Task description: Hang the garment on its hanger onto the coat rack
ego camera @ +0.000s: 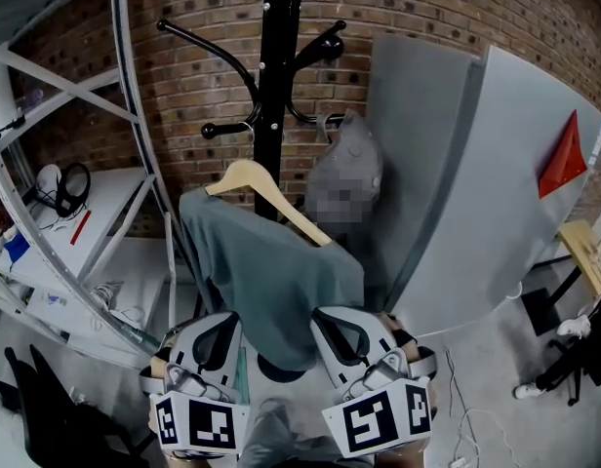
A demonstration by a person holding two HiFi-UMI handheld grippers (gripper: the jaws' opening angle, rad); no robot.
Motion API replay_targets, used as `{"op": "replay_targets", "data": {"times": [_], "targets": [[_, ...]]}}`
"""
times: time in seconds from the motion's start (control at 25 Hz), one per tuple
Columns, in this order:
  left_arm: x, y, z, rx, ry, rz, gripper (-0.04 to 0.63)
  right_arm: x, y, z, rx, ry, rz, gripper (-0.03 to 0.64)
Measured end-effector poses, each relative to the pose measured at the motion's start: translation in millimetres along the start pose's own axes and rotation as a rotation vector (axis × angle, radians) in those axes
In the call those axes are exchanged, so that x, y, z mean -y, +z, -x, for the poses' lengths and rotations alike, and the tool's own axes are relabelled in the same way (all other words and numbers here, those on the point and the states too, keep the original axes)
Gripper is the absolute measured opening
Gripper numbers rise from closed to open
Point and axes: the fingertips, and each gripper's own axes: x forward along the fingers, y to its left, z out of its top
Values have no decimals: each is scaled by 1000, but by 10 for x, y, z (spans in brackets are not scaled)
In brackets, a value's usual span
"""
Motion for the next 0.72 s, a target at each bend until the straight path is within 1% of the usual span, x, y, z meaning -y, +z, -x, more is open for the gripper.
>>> {"op": "replay_targets", "data": {"times": [0.24, 0.52, 0.72], "targets": [[45, -5, 2, -2, -28, -4, 3, -6, -5, 18, -10, -5, 5, 28], [57, -31, 7, -3, -34, -16, 3, -21, -24, 14, -18, -10, 2, 26], [19, -37, 5, 1, -31, -9, 3, -15, -18, -8, -18, -6, -6, 26]]}}
